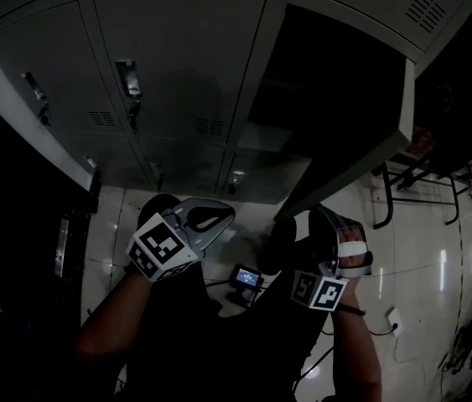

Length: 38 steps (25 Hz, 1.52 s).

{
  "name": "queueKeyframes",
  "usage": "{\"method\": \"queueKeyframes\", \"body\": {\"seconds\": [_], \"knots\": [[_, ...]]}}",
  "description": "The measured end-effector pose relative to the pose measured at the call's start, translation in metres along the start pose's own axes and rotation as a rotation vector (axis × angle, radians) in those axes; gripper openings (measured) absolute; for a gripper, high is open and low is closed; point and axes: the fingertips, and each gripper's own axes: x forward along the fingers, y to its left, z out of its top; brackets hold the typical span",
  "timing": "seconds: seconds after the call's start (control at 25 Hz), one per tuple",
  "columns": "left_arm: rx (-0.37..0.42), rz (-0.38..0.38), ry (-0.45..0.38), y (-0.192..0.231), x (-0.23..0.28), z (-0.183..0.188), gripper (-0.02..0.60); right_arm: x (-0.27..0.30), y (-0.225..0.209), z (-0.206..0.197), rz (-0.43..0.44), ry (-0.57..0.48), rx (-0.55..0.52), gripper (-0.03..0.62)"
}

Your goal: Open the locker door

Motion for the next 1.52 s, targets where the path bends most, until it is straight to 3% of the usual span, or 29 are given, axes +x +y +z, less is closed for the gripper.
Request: {"method": "queueKeyframes", "body": {"seconds": [0.4,0.72,0.96,1.16,1.32,1.52], "knots": [[0.007,0.003,0.02,-0.001,0.004,-0.002,0.012,-0.031,-0.001,-0.077,0.011,0.124,-0.008,0.051],[0.01,0.001,0.031,-0.002,0.007,-0.003,0.012,-0.034,-0.003,-0.087,-0.011,0.111,-0.01,0.069],[0.009,-0.002,0.032,-0.002,0.008,-0.002,0.012,-0.057,-0.017,-0.079,-0.008,0.012,0.404,0.109],[0.007,-0.001,0.031,-0.001,0.007,-0.003,0.012,-0.075,-0.026,-0.054,0.031,-0.186,0.946,0.082],[0.008,-0.001,0.034,-0.002,0.008,-0.003,0.012,-0.07,-0.017,-0.026,0.195,-0.291,1.133,0.003],[0.005,-0.001,0.034,-0.001,0.006,-0.003,0.012,-0.056,0.0,-0.002,0.42,-0.37,1.269,0.002]]}}
